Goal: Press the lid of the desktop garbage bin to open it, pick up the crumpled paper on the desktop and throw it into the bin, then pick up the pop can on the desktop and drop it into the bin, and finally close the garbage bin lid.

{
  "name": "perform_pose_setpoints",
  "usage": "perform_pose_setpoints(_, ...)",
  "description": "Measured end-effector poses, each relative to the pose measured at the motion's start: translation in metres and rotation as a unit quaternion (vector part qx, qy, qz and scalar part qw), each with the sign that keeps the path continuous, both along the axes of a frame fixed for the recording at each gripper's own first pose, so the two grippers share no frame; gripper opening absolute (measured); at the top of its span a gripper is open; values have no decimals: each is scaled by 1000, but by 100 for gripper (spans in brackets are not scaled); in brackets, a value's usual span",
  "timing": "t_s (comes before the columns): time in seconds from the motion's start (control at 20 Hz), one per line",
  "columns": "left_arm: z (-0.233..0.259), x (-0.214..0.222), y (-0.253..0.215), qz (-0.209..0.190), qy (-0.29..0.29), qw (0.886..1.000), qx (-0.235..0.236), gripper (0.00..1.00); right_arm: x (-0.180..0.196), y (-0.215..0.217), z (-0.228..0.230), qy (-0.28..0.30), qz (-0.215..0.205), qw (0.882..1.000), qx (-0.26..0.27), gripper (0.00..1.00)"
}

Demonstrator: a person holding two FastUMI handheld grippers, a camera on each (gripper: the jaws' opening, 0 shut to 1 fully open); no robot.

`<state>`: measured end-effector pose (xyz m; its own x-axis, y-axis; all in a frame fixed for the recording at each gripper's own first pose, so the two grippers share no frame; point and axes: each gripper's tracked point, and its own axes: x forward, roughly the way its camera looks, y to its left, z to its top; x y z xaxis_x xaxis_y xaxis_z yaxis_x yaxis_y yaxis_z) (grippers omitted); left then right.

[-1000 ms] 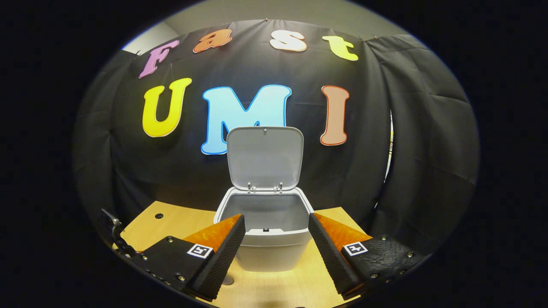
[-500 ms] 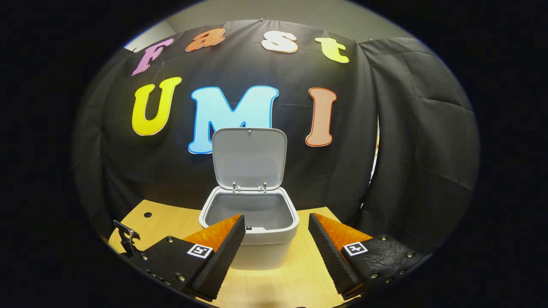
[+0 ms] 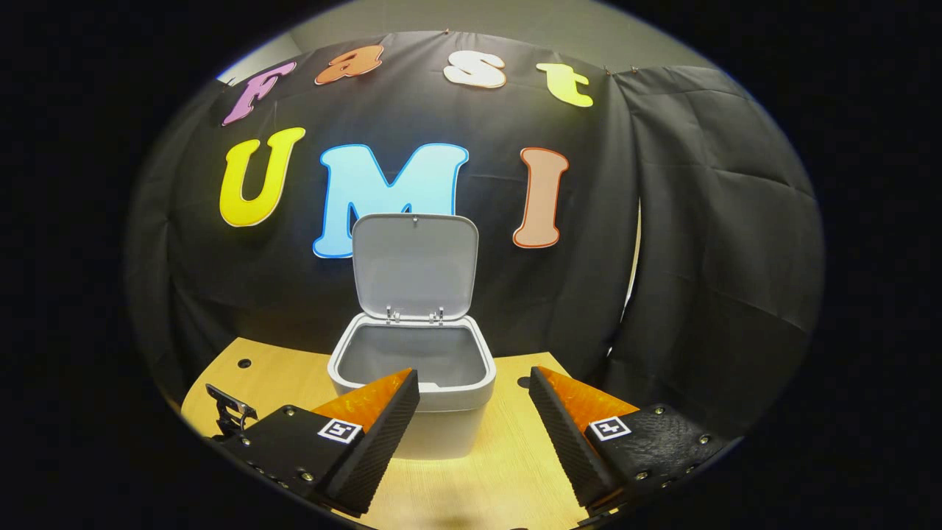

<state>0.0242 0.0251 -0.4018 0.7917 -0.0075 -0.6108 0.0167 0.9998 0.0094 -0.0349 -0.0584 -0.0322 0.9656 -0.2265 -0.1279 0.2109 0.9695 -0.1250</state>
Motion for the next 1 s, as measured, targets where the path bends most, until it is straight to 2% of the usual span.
perform_pose_setpoints(0.1,1,2,3,9,-3,1000,7,94,-1,-1,-2,1,-1,1000,4,96)
perform_pose_setpoints(0.15,3,3,0,7,-4,1000,7,67,-2,-2,-3,2,-3,1000,4,96)
perform_pose_setpoints(0.2,1,3,1,9,-1,1000,16,63,-2,-4,-4,3,-3,1000,4,96)
perform_pose_setpoints(0.25,2,4,2,10,-4,1000,20,41,-2,-5,-5,5,-3,1000,4,96)
perform_pose_setpoints(0.4,4,5,1,11,-4,1000,23,36,-2,-6,-8,9,-3,1000,7,96)
perform_pose_setpoints(0.5,6,5,2,15,-5,1000,18,40,-1,-6,-10,11,-1,1000,10,96)
perform_pose_setpoints(0.65,14,6,3,19,-11,1000,16,38,-1,-5,-10,10,4,1000,9,96)
perform_pose_setpoints(0.7,19,7,3,20,-17,1000,17,40,-1,-4,-9,10,6,1000,10,96)
perform_pose_setpoints(0.95,66,16,-5,26,-62,998,-2,36,-2,-2,-12,8,12,1000,26,96)
perform_pose_setpoints(1.0,74,20,-8,26,-69,997,-5,38,-2,-2,-13,8,14,999,31,96)
